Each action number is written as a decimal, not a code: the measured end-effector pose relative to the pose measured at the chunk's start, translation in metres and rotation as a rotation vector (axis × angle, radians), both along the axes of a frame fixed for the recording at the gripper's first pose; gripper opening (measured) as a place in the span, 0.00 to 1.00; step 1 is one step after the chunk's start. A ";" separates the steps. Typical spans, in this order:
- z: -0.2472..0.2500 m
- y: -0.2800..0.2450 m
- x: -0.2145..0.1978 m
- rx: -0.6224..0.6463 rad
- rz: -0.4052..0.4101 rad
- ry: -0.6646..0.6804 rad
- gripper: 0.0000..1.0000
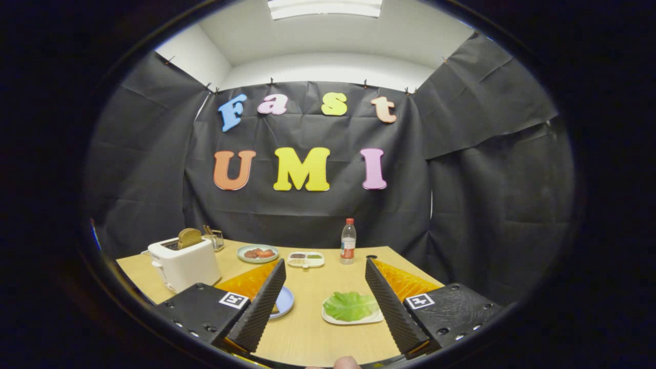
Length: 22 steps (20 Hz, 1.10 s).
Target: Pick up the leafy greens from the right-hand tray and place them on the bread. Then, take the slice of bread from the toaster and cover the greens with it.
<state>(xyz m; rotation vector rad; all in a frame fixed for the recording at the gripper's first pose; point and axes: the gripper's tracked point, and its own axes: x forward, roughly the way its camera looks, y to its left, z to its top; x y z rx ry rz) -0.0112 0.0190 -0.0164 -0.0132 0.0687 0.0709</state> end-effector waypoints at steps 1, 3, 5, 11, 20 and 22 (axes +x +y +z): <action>0.000 -0.001 0.000 -0.001 0.001 0.006 0.95; -0.004 -0.003 0.000 -0.008 0.011 0.023 0.95; -0.010 -0.002 0.001 -0.012 0.035 0.046 0.95; -0.033 -0.020 0.012 -0.025 0.037 0.125 0.95; -0.107 -0.040 0.089 -0.103 0.020 0.379 0.95; -0.125 -0.044 0.110 -0.113 0.018 0.442 0.95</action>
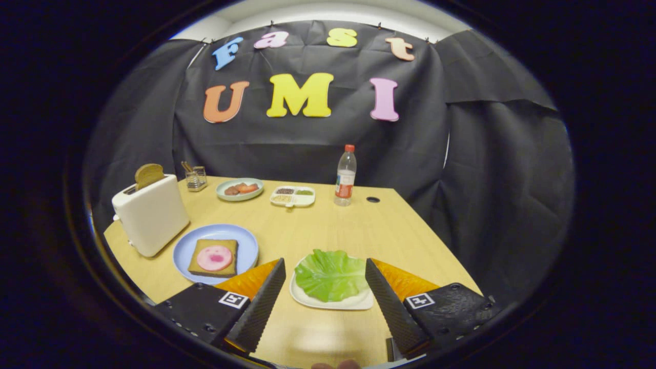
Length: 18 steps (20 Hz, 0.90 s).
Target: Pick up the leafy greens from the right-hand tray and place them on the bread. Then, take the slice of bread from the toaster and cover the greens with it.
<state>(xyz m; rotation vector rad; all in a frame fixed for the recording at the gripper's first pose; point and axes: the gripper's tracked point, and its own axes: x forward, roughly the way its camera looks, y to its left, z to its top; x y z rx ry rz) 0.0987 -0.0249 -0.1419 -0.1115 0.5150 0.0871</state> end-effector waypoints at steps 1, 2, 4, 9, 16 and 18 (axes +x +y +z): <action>-0.007 -0.001 0.011 -0.015 0.004 0.024 0.95; -0.016 -0.001 0.021 -0.031 0.009 0.052 0.96; -0.033 0.000 0.034 -0.049 0.020 0.109 0.96; -0.073 -0.002 0.059 -0.042 0.009 0.246 0.96; -0.100 -0.010 0.065 -0.050 0.000 0.311 0.96; -0.107 -0.010 0.062 -0.023 0.004 0.331 0.96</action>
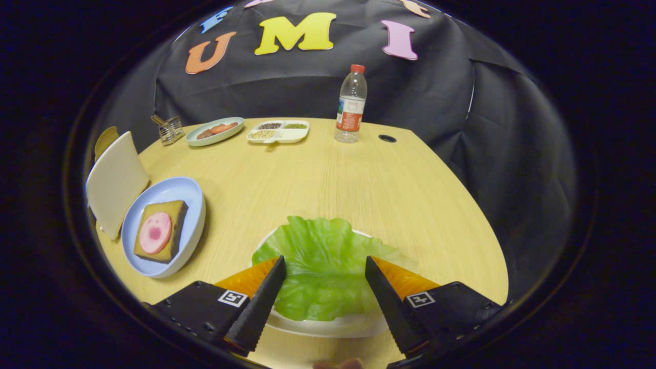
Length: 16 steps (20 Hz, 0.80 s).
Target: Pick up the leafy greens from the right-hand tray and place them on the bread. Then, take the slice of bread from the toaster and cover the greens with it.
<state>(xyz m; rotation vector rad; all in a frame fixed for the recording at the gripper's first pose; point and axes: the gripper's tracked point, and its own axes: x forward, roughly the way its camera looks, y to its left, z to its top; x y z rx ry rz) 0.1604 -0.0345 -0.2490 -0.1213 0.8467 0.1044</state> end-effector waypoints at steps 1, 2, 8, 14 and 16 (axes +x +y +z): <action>-0.001 -0.001 0.002 0.010 -0.001 -0.008 0.98; -0.002 -0.001 0.003 0.020 0.007 -0.004 0.97; -0.003 -0.016 0.006 0.035 0.017 -0.022 0.73; 0.002 -0.010 0.008 0.110 -0.004 -0.068 0.01; 0.010 -0.006 0.009 0.166 -0.025 -0.081 0.00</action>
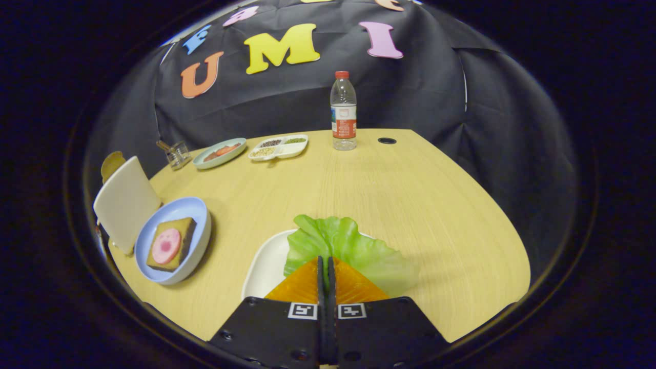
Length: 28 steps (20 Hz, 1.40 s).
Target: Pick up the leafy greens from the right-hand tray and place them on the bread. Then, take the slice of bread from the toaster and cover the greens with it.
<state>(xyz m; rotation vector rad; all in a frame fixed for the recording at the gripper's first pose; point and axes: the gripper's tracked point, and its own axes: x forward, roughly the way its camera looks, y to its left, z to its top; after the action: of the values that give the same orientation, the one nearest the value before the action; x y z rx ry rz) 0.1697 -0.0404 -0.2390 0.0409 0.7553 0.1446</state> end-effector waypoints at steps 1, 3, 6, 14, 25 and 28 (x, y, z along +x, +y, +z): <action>0.007 0.001 0.000 0.009 -0.006 -0.021 0.00; 0.024 0.004 -0.001 0.029 -0.012 -0.056 0.00; 0.051 0.014 -0.008 0.063 -0.010 -0.107 0.00; 0.107 0.073 -0.031 0.135 0.053 -0.207 0.00; 0.099 0.196 -0.044 -0.155 0.244 -0.243 0.00; 0.088 0.206 -0.038 -0.282 0.247 -0.246 0.00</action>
<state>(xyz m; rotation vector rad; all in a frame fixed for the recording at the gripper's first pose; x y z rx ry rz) 0.1321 0.1654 -0.1506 -0.3337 0.5270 0.2713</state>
